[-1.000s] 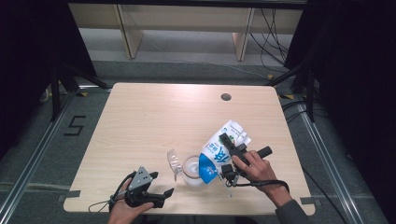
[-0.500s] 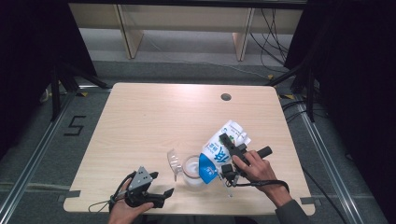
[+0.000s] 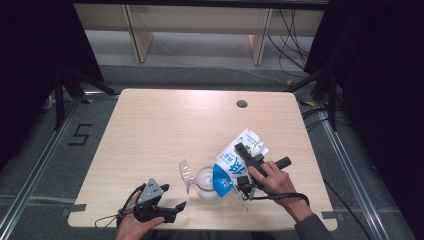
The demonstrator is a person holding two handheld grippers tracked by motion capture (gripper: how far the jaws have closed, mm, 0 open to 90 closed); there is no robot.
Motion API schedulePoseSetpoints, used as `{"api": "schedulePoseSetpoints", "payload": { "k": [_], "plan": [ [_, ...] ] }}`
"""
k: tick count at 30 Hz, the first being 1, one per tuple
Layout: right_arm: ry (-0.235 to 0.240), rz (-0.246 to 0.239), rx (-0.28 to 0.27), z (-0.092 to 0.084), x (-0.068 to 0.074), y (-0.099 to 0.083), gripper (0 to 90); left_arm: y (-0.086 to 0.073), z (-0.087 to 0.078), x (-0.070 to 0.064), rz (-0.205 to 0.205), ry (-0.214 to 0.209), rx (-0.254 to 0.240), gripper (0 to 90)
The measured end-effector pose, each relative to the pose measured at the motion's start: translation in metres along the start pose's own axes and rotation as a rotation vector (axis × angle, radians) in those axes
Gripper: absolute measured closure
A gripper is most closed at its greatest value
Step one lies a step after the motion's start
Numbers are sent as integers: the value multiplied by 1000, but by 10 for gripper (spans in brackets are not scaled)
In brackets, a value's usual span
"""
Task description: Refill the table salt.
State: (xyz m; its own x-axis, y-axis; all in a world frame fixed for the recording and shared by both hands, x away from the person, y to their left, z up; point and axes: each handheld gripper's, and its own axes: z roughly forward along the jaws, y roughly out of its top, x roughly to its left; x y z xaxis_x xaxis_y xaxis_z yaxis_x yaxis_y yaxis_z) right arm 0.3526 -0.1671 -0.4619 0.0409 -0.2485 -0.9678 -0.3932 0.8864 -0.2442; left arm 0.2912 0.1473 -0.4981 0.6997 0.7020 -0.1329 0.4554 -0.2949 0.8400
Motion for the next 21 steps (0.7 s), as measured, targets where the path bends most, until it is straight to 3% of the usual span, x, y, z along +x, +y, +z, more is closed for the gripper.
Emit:
{"api": "schedulePoseSetpoints", "payload": {
  "k": [2, 4, 9, 10, 21],
  "plan": [
    [0, 0, 1, 0, 0, 0, 722, 0, 0, 0, 0, 0, 0, 162],
    [-8, -35, -9, 0, -3, 0, 722, 0, 0, 0, 0, 0, 0, 162],
    [-10, -27, -13, 0, -3, 0, 722, 0, 0, 0, 1, 0, 1, 162],
    [1, -6, -5, 0, -1, 0, 722, 0, 0, 0, 1, 0, 1, 162],
    [1, -4, -5, 0, -1, 0, 724, 0, 0, 0, 0, 0, 0, 162]
  ]
}}
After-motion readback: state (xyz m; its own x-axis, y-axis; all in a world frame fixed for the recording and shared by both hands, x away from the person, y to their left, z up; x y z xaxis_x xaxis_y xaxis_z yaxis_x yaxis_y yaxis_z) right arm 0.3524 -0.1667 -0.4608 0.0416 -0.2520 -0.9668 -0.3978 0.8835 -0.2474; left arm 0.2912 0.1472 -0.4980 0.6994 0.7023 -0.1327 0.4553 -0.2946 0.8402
